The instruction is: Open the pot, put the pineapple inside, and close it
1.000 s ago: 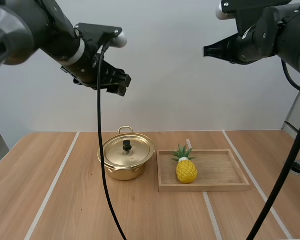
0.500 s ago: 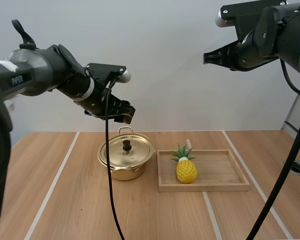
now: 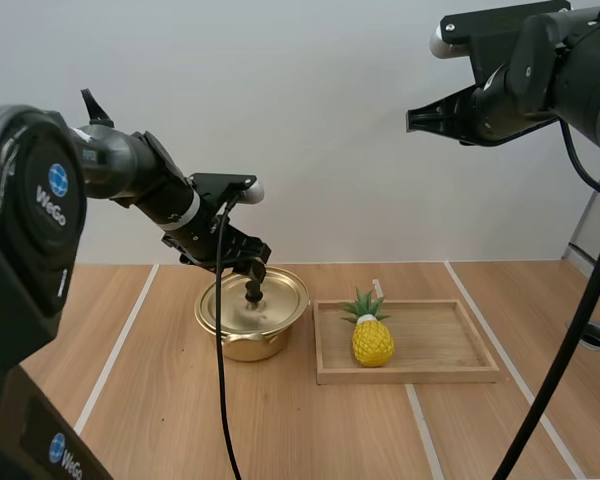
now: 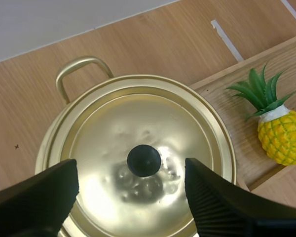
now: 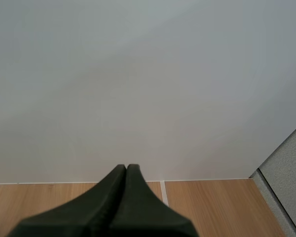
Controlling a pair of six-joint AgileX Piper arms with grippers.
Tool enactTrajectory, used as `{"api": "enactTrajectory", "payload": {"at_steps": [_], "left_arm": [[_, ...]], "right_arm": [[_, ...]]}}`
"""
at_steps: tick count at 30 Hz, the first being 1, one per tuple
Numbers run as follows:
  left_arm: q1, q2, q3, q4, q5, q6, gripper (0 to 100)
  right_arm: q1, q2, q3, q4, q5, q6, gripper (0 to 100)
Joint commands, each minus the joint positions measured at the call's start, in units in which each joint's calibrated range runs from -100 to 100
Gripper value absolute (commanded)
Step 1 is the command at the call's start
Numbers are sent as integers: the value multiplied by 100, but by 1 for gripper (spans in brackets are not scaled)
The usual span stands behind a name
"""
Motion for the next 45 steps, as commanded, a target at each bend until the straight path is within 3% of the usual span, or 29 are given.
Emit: {"api": "enactTrajectory", "payload": {"at_steps": [1,9,12,41,43,45], "left_arm": [[-20,113,19,-236,-74,102,98],[-278,250,19,-237,-276,158,98],[-312,281,19,-226,-310,158,98],[-312,669,19,227,-672,127,98],[-312,669,19,227,-656,107,88],[-312,669,19,228,-656,16,58]], "right_arm": [[-24,-41,-32,19,21,13,0],[-24,-41,-32,19,21,13,0],[-24,-41,-32,19,98,13,0],[-24,-41,-32,19,350,-24,0],[-24,-41,-32,19,350,-24,0],[-24,-41,-32,19,350,-24,0]]}}
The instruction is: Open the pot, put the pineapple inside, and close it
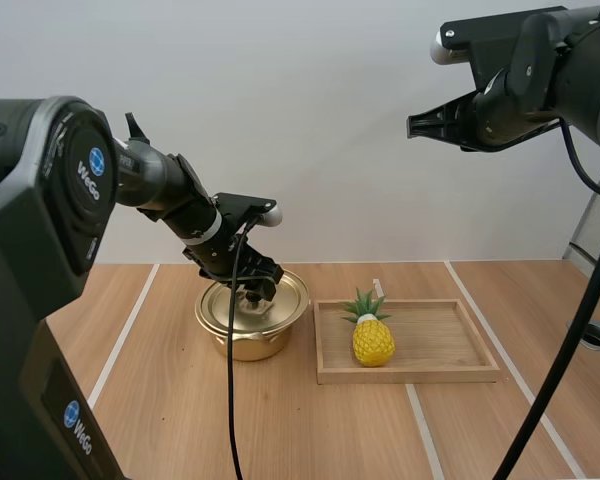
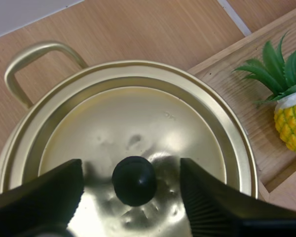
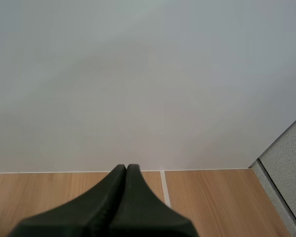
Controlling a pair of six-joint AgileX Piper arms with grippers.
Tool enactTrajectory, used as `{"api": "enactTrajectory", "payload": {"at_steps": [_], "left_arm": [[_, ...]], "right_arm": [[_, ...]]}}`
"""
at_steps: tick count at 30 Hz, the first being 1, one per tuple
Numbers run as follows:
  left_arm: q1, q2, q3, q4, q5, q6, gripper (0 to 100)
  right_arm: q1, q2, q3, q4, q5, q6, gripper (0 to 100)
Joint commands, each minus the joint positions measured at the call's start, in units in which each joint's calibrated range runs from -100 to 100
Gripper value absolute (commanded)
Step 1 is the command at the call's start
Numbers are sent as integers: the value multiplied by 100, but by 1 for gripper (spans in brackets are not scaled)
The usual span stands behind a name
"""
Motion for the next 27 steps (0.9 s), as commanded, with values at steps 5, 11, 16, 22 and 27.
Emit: {"api": "enactTrajectory", "payload": {"at_steps": [5,11,16,22,27], "left_arm": [[-17,-5,19,11,-112,-200,0],[-17,-18,19,11,-463,-232,0],[-17,-286,7,-59,-1191,-271,0],[-17,-948,-33,-113,-2350,-271,0],[-17,-1532,-57,-327,-3280,-271,0]], "right_arm": [[-24,-41,-32,19,-33,-24,0],[-24,-41,-32,19,-33,-24,0],[-24,-67,-32,19,-31,-24,0],[-24,-67,-32,19,-31,-24,0],[-24,-76,-32,43,-19,-24,0]]}}
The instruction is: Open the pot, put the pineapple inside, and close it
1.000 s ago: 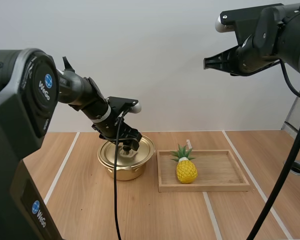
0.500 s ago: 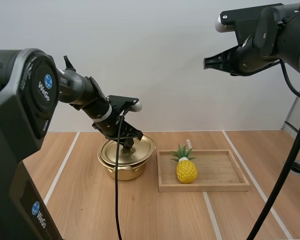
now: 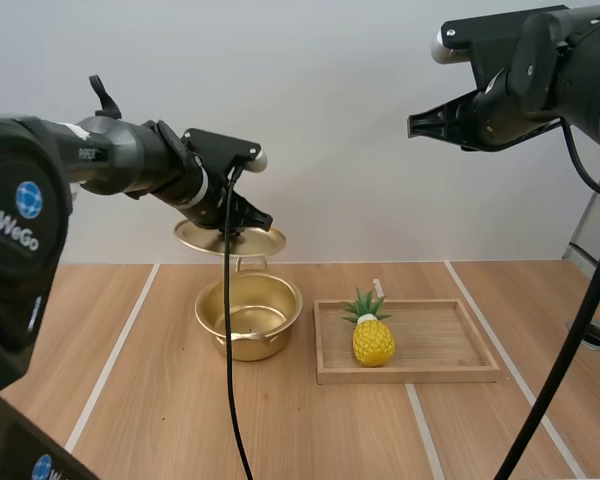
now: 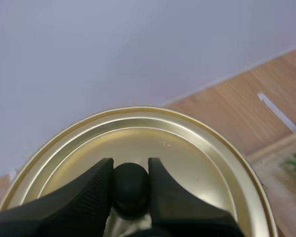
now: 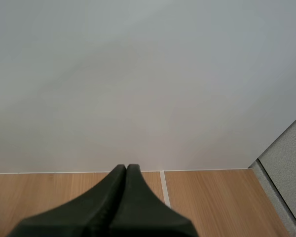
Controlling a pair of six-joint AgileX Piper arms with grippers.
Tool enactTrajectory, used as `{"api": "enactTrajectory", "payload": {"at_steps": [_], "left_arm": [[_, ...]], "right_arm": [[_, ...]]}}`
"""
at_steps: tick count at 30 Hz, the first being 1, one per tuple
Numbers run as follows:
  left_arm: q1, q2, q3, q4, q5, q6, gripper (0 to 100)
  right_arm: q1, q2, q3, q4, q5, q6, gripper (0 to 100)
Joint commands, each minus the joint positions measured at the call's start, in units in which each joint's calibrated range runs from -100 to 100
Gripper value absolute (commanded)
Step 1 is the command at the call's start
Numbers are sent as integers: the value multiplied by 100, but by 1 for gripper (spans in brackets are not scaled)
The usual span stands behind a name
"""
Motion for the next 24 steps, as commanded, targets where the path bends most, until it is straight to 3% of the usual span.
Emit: {"api": "enactTrajectory", "payload": {"at_steps": [1,16,24], "left_arm": [[1,-364,-54,-294,-692,-55,0],[1,-1547,-54,-510,-1665,-55,0],[1,-2223,-54,-659,-2488,-55,0]], "right_arm": [[-24,-65,-32,44,4,-24,0],[-24,-299,-32,453,458,-140,0],[-24,-358,-19,973,964,-566,0]]}}
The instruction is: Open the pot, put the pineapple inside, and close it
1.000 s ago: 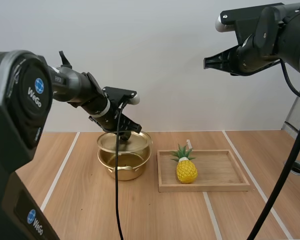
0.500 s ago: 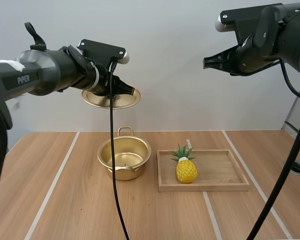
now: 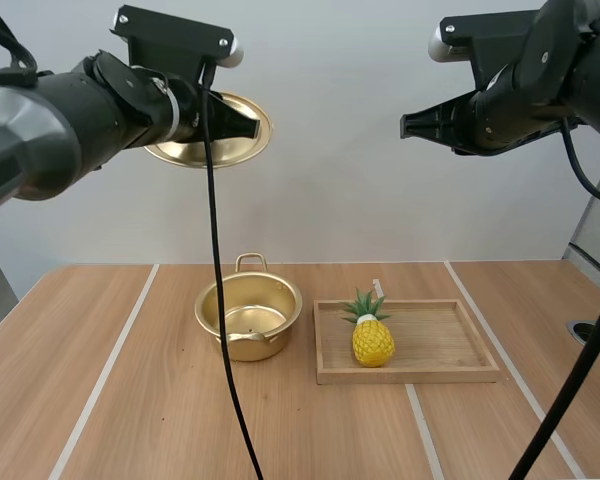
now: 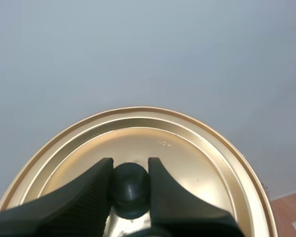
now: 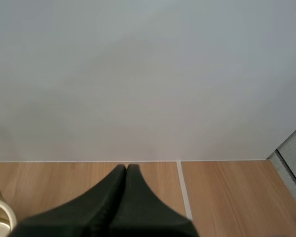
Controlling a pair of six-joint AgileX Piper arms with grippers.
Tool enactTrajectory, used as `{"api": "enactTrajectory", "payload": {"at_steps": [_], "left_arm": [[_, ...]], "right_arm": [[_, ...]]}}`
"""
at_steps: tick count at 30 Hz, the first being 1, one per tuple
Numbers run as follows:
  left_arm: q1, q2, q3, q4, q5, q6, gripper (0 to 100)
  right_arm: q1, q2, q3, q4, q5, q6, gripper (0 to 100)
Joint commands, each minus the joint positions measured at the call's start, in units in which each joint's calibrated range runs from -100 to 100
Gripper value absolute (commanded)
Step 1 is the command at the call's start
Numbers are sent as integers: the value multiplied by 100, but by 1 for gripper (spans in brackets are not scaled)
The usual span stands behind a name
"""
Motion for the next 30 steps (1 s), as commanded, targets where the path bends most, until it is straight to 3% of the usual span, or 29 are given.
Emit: {"api": "enactTrajectory", "payload": {"at_steps": [1,9,22,30], "left_arm": [[1,-281,-54,-153,-378,-55,0],[1,-1018,-54,-175,-803,-55,0],[1,-1703,-1101,-175,-1042,-55,0],[1,-1704,-1188,-175,-1042,-55,0]], "right_arm": [[-24,-86,-19,294,232,-234,0],[-24,-86,-19,1109,549,-841,0],[-24,-86,-19,1379,1088,-1130,0],[-24,-86,-19,2390,1992,-2057,0]]}}
